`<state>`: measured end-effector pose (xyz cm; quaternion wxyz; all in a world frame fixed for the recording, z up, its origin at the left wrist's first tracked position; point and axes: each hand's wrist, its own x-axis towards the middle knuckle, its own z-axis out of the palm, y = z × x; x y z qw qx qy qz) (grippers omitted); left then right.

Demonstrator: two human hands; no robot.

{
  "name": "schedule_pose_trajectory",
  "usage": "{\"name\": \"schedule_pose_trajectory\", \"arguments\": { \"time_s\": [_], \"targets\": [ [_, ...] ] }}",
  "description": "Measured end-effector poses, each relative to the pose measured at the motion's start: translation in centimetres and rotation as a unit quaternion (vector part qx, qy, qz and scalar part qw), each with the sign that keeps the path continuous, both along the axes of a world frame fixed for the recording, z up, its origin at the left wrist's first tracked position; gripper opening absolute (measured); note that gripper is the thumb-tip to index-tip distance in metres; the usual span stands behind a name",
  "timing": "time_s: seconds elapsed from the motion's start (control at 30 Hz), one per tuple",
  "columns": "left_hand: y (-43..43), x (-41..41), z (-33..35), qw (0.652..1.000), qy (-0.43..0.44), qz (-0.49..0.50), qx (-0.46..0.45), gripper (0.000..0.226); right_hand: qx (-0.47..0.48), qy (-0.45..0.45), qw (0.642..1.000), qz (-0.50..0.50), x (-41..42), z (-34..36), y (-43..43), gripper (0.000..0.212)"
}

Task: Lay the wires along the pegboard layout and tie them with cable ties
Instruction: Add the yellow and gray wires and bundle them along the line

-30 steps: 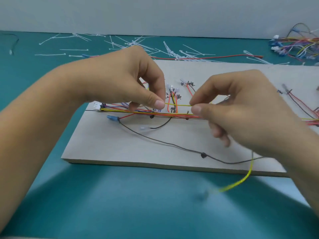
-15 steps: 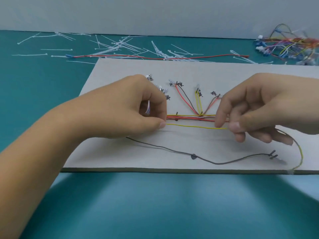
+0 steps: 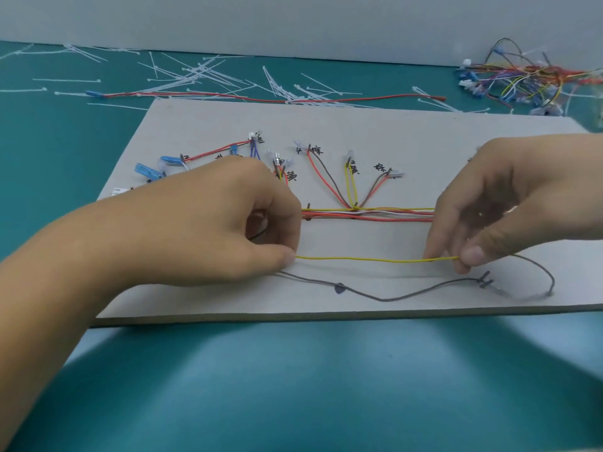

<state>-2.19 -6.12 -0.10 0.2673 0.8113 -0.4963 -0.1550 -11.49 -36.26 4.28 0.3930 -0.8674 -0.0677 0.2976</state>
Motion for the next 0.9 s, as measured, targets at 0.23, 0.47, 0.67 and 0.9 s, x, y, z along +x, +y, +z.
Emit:
{"name": "schedule_pose_trajectory", "arguments": {
  "time_s": [0.23,0.47,0.67,0.9],
  "targets": [
    [0.6,0.4,0.3,1.000,0.005,-0.011,0.010,0.011,-0.039,0.008,0.999,0.002,0.5,-1.0,1.7,0.030],
    [1.5,1.1,0.9,1.000,0.009,-0.021,-0.005,0.023,-0.040,0.005,0.999,0.014,0.4,-1.2,2.5,0.026],
    [1.8,1.4,0.7,1.000,-0.005,-0.023,-0.018,0.023,-0.069,-0.038,0.996,0.031,0.6,-0.8,2.7,0.027],
    [1.8,1.6,0.3,0.999,-0.003,-0.033,-0.028,0.019,-0.034,-0.042,0.998,0.028,0.3,-0.2,2.4,0.026]
  ]
}}
